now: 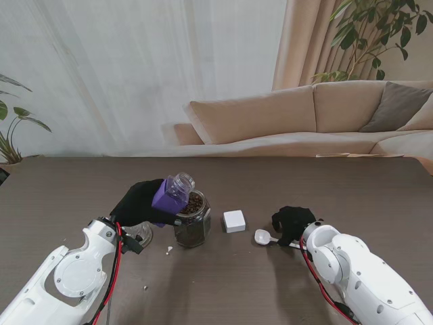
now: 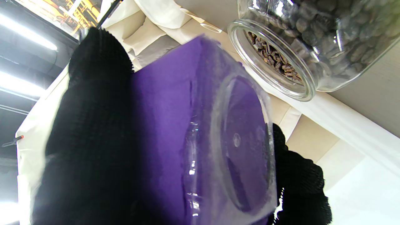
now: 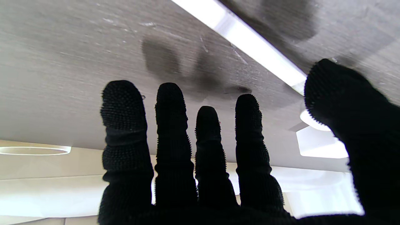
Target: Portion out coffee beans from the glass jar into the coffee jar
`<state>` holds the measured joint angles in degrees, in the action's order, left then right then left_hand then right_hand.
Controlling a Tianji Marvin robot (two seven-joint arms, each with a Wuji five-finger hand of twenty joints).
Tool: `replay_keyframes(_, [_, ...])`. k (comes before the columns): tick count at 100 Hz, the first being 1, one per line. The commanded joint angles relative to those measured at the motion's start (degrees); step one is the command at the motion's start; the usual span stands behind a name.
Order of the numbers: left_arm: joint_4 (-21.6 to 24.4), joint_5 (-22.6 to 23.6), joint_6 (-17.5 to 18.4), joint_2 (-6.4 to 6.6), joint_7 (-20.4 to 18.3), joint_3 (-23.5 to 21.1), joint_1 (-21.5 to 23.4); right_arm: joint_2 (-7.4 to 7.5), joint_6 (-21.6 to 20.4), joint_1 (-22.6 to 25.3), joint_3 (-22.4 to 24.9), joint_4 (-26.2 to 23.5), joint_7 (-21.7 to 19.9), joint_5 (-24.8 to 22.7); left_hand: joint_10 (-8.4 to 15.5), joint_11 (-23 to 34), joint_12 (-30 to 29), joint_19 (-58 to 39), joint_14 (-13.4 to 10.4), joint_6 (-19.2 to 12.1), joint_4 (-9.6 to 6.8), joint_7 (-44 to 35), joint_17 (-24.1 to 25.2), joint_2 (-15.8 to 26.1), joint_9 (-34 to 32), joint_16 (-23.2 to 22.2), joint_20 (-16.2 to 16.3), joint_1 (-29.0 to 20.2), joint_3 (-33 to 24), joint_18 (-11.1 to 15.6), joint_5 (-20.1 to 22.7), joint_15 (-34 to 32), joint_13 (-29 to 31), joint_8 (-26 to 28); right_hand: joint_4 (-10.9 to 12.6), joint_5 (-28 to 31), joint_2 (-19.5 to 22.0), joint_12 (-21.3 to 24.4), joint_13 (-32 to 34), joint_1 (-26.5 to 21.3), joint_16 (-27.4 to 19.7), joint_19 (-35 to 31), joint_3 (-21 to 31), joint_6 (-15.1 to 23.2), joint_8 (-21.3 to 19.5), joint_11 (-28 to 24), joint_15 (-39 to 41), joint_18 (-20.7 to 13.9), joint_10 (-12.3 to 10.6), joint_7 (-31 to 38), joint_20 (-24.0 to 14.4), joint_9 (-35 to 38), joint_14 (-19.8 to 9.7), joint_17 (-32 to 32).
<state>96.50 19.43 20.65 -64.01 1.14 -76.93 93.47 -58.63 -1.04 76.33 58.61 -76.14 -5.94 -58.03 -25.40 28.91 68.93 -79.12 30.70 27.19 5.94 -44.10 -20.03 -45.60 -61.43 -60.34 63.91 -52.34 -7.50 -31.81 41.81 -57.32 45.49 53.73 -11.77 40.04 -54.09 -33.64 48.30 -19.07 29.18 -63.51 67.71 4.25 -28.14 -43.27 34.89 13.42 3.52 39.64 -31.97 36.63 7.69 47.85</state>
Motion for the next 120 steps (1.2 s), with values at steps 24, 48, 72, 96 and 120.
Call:
replay_keyframes(24, [0.1,-0.1,0.0,-0.21,-1.0,-0.2,0.3,-0.49,0.4,-1.7,-2.6,2.5,0.1,1.5,2.5,7.7,3.1,-0.5,1.3,-6.6,-2.37,-11.1,2.6,32.5,-4.0,-2.5,0.6,-21.6,-23.4,4.6,3.7,-9.8,4.0,3.6,0.0,3.5,-2.9,-1.0,3.3,-2.2,0.8,-1.3,3.0,1.2,-0.9,-1.1,1.1,0.8,0.3,3.8,-0.5,3.7,0.2,-21.3])
replay_keyframes(48, [0.2,-0.1,0.0,-0.24,-0.9,-0.3,0.4,-0.72,0.5,-2.7,-4.3,3.9,0.8,3.0,2.6,7.6,3.1,-0.5,1.3,-6.6,-2.37,-11.1,2.6,32.5,-4.0,-2.5,0.6,-21.6,-23.4,4.6,3.7,-9.8,3.9,3.5,0.5,7.8,-4.0,-1.0,6.0,-5.1,0.8,-1.8,4.1,1.9,-2.5,-1.0,1.1,1.1,-0.6,6.7,-0.3,8.4,-0.3,-19.9])
replay_keyframes(72, [0.1,-0.1,0.1,-0.26,-0.8,-0.3,0.5,-1.02,0.7,-2.4,-4.4,4.3,1.4,4.5,2.4,7.6,3.0,-0.5,1.4,-6.5,-2.37,-11.0,2.7,32.5,-4.0,-2.5,0.6,-21.6,-23.4,4.5,3.8,-9.8,3.8,3.4,-8.2,10.2,-7.8,-2.2,9.9,-8.4,2.3,-2.9,3.5,4.1,1.6,-1.3,3.1,1.1,-1.9,13.3,0.3,13.3,-1.7,-18.3])
replay_keyframes(96, [0.0,-0.3,0.0,-0.29,-0.7,-0.2,0.4,-1.88,1.7,-2.5,-5.0,5.6,4.3,7.2,2.3,7.5,3.0,-0.5,1.6,-6.4,-2.37,-10.9,2.8,32.4,-4.0,-2.5,0.6,-21.6,-23.5,4.4,3.8,-9.7,3.8,3.3,-11.6,14.1,-12.3,-4.3,17.4,-12.2,3.9,-5.3,3.0,7.5,4.2,-3.2,7.0,0.7,-4.9,24.4,0.4,22.6,-4.1,-14.5])
replay_keyframes(120, [0.0,-0.3,0.0,-0.29,-0.7,-0.3,0.4,-2.24,1.8,-2.6,-5.0,6.2,5.1,8.6,2.2,7.5,3.0,-0.5,1.6,-6.4,-2.39,-10.7,2.8,32.3,-4.0,-2.5,0.7,-21.6,-23.5,4.4,4.0,-9.7,3.8,3.1,-11.9,18.5,-13.3,-6.8,23.5,-12.0,5.2,-7.2,3.1,8.5,6.3,-1.3,8.4,0.7,-6.0,28.3,0.6,29.3,-4.9,-11.7])
